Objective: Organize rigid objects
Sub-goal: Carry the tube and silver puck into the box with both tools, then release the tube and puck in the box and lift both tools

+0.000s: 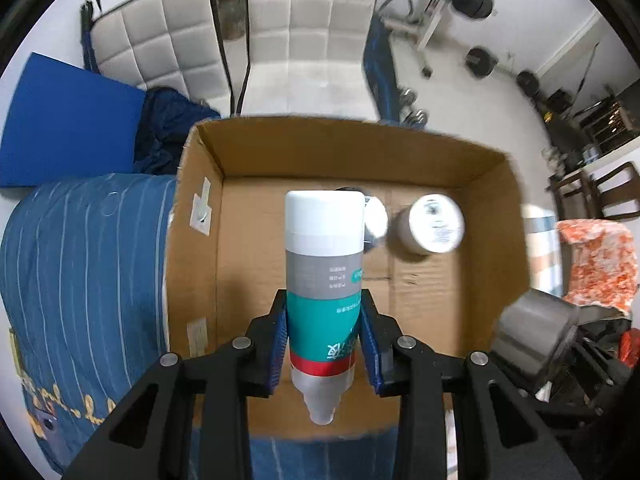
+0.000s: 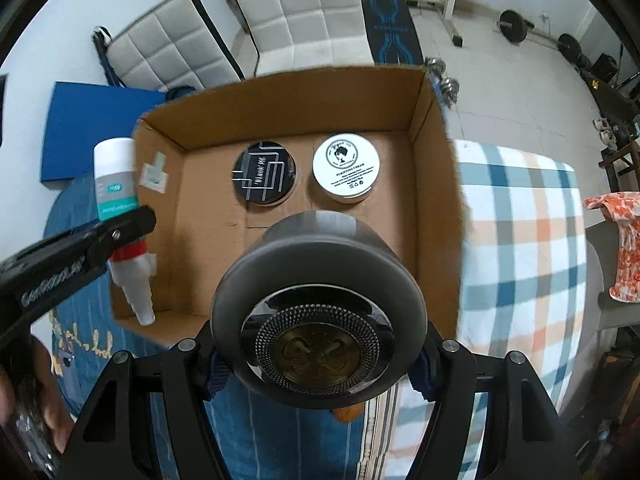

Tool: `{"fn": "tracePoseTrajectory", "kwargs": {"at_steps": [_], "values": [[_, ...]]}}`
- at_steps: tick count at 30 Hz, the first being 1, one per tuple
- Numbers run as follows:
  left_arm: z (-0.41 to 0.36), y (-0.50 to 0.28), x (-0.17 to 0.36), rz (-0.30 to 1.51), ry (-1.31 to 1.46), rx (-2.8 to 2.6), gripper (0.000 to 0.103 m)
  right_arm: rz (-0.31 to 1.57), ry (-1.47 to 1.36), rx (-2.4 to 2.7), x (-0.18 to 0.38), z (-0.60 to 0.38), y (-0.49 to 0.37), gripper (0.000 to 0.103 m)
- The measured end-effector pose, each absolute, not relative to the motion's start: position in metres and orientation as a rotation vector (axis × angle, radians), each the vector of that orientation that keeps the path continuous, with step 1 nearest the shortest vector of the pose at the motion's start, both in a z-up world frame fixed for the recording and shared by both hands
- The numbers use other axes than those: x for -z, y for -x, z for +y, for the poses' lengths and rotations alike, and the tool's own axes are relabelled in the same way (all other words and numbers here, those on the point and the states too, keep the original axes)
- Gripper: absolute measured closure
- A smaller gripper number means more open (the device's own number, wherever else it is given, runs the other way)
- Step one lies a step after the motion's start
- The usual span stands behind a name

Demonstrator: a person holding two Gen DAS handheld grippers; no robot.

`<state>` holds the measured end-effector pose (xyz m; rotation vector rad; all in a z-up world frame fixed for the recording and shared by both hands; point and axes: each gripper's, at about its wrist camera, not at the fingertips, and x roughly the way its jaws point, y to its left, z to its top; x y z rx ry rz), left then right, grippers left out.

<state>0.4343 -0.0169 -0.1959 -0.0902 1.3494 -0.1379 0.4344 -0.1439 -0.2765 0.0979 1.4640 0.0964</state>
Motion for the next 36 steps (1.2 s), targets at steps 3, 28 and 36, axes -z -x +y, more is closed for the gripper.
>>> {"fn": "tracePoseTrajectory", "kwargs": {"at_steps": [3,28,36], "values": [[-0.015,-0.460,0.229,1.421,0.055,0.109,0.073,1.520,-0.114,-0.092,0.307,-0.143,-0.455,0.032],[0.003,-0.514,0.350,1.669,0.055,0.031,0.073,1.790,-0.022,-0.007,0.433,-0.141,-0.494,0.031],[0.026,-0.526,0.354,1.709,0.082,-0.031,0.065,1.820,0.019,-0.007,0.434,-0.140,-0.498,0.018]]}}
